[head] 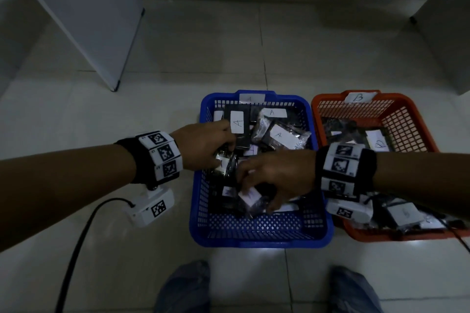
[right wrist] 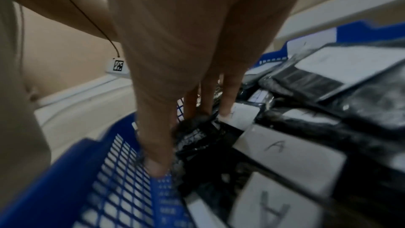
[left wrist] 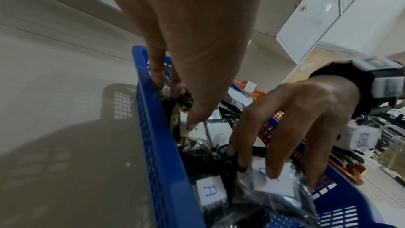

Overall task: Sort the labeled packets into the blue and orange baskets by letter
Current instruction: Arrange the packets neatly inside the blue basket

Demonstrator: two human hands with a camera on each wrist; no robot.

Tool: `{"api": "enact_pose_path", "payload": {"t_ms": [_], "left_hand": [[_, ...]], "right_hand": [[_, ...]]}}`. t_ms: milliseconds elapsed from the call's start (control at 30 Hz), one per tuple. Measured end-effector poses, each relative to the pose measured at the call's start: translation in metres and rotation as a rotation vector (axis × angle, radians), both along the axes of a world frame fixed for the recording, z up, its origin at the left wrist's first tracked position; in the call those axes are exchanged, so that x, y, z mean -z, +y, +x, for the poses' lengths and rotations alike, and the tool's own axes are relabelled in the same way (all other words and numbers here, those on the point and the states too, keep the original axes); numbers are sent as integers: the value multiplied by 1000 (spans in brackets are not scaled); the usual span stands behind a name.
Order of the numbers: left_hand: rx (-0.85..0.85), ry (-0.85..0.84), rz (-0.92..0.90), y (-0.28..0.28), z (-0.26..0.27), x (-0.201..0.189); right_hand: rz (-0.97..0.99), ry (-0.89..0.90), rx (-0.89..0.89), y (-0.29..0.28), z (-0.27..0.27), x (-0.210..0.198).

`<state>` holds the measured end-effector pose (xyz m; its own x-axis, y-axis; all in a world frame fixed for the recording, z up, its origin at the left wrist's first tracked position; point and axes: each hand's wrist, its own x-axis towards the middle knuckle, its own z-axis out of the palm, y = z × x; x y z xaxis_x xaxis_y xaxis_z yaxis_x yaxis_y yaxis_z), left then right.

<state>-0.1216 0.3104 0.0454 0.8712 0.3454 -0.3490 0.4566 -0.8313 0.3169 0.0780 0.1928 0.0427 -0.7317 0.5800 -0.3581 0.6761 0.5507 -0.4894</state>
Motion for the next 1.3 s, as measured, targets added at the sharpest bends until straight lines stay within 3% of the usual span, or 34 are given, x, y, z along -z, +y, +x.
{"api": "enact_pose_path", "payload": {"t_ms": [133,300,500,767,967,1300], "left_hand": [[10,-11,2,1,1,3],[31,-32,-10,2,-4,5],[44,-68,-16,3,-9,7],[43,-116,-49,3,-12,10],[59,-93,-92,7,-12,8],[77,-102,-60,7,-12,11]], "right_hand": [[-108,2,-22,14,-8,13],[36,26,-152,16,-14,25],[-98,27,-172,17,-15,30],[-118,-19,-304,16,-28,32],[89,-69,-261,30,-33,21],[297,-177,-374,18,-47,26]]}}
